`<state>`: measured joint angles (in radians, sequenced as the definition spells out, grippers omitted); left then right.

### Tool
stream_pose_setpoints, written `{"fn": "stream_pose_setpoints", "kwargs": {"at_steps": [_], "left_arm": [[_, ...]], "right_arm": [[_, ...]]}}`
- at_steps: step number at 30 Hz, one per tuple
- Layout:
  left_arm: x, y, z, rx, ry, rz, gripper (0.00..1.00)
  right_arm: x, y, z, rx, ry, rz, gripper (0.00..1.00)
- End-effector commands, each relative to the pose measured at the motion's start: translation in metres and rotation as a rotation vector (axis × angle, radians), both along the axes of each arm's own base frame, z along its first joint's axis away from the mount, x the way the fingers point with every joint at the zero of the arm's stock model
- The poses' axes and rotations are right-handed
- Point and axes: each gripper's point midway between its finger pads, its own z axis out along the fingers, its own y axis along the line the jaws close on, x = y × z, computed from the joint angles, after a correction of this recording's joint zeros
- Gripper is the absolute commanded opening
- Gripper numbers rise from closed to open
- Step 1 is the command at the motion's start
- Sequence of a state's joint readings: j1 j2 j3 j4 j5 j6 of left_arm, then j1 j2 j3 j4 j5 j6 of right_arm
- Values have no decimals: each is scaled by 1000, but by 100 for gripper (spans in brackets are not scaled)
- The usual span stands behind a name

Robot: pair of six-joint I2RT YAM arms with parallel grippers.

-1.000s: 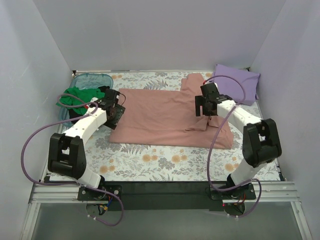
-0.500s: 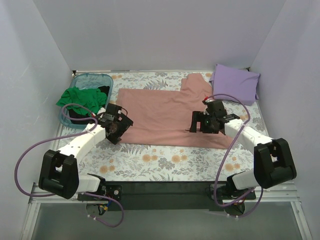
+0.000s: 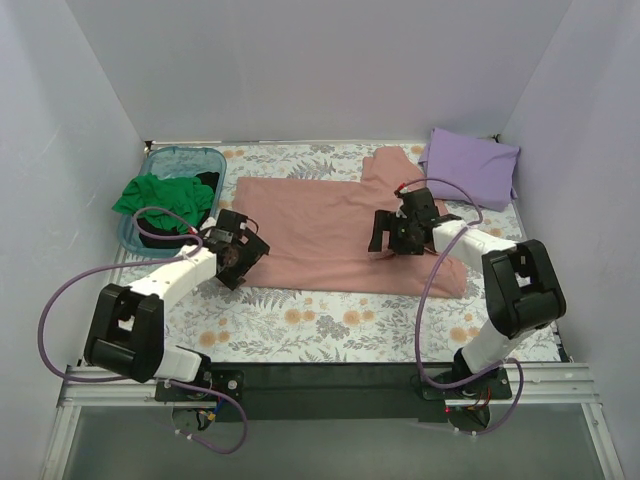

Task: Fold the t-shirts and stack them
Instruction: Fold the tshirt

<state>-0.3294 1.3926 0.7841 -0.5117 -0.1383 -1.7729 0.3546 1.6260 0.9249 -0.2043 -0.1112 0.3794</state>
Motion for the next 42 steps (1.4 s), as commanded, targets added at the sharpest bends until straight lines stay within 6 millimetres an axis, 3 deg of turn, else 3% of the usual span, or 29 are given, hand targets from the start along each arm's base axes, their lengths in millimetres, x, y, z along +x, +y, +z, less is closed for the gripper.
{"fn": "stream_pose_setpoints", "kwargs": {"at_steps": [1, 2, 4, 7, 10, 12, 13, 15, 16, 18, 20, 21, 22, 25, 28, 32, 33, 37, 38, 42], "left_arm": [[0, -1, -7, 4, 7, -9, 94], [0, 0, -8, 8, 12, -5, 94], [-2, 2, -11, 14, 26, -1, 94], [-3, 5, -10, 26, 27, 6, 94], [-4, 8, -5, 36, 16, 18, 94], [-3, 11, -1, 46, 5, 31, 94], [-2, 10, 4, 41, -9, 31, 94], [3, 10, 10, 44, -30, 28, 94], [7, 9, 14, 41, -38, 23, 94], [12, 5, 19, 35, -50, 11, 95], [20, 2, 22, 32, -58, 4, 94], [23, -1, 22, 23, -55, -4, 95], [27, -4, 22, 19, -63, -16, 95], [36, -7, 12, 32, -40, -24, 94], [33, -9, -11, 32, 38, -21, 94], [5, -1, -43, 36, 142, 38, 95], [-11, 4, -54, 48, 193, 54, 94], [-43, 13, -60, 49, 243, 77, 94], [-49, 17, -59, 57, 246, 91, 94], [-89, 31, -58, 68, 273, 129, 94]], "right_arm": [[57, 21, 33, 70, -165, -14, 98], [67, 24, 26, 63, -166, -16, 98], [100, 33, 32, 66, -224, -18, 98], [129, 45, 41, 70, -276, 26, 98], [131, 50, 59, 89, -306, 51, 98], [123, 42, 64, 66, -320, 43, 98], [119, 39, 83, 69, -360, 38, 98], [99, 22, 76, 22, -340, 10, 98], [88, 15, 91, 20, -364, -9, 98], [56, -9, 65, -52, -273, -66, 98], [32, -24, 63, -83, -251, -99, 98], [6, -38, 37, -127, -166, -110, 99], [-5, -44, 38, -134, -159, -138, 98], [-40, -69, 10, -195, -77, -216, 98], [-52, -76, -10, -201, -40, -215, 98], [-69, -75, -29, -202, 34, -191, 99], [-76, -77, -32, -205, 56, -197, 98], [-116, -89, -40, -210, 133, -259, 98], [-135, -94, -48, -218, 178, -263, 98], [-171, -93, -49, -134, 197, -297, 98]]}}
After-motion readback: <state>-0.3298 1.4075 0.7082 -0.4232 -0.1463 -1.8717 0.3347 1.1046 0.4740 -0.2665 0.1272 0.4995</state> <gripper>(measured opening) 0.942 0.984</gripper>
